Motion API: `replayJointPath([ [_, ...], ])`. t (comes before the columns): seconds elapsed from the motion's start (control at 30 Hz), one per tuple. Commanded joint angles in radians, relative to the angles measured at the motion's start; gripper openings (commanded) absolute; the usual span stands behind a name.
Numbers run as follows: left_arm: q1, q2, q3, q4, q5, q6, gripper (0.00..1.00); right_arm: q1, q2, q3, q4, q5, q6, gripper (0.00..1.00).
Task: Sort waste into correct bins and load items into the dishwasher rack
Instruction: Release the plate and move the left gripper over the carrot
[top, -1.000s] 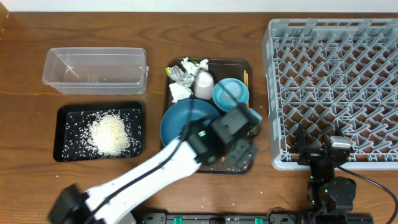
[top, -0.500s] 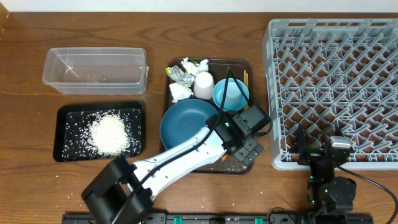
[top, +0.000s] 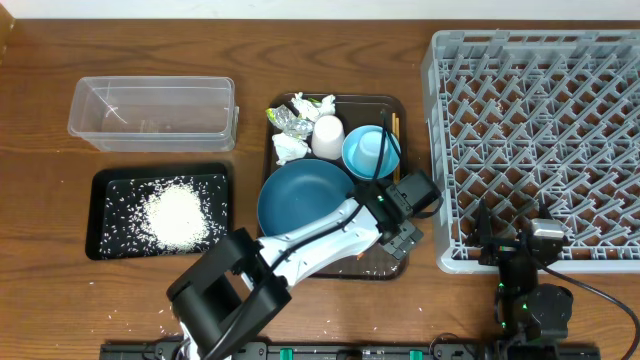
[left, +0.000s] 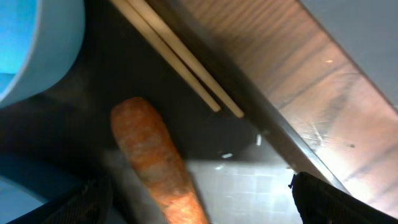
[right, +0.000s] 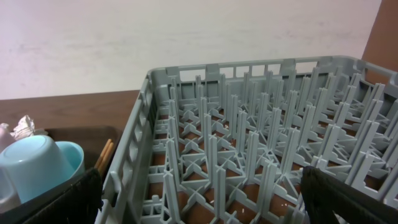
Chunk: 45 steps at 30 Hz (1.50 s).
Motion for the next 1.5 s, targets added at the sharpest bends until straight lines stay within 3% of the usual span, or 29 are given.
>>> replayJointPath([
  [0.0,0.000,0.014,0.010,0.006,-0.054,-0.005,0.94,-0.014,0.003,-0.002,-0.004,0.010,-0.002,0.99],
  [0.3,-0.021,0.061,0.010,0.016,-0.041,-0.124,0.94,-0.014,0.003,-0.002,-0.004,0.010,-0.002,0.99],
  [0.63,-0.051,0.108,0.010,0.017,-0.039,-0.165,0.94,-0.014,0.003,-0.002,-0.003,0.010,-0.002,0.99],
  [1.33,-0.053,0.019,0.011,-0.007,-0.039,-0.168,0.36,-0.014,0.003,-0.002,-0.004,0.010,-0.002,0.99],
  [1.47,-0.053,0.000,0.011,-0.016,-0.039,-0.168,0.34,-0.014,0.003,-0.002,-0.004,0.010,-0.002,0.99],
])
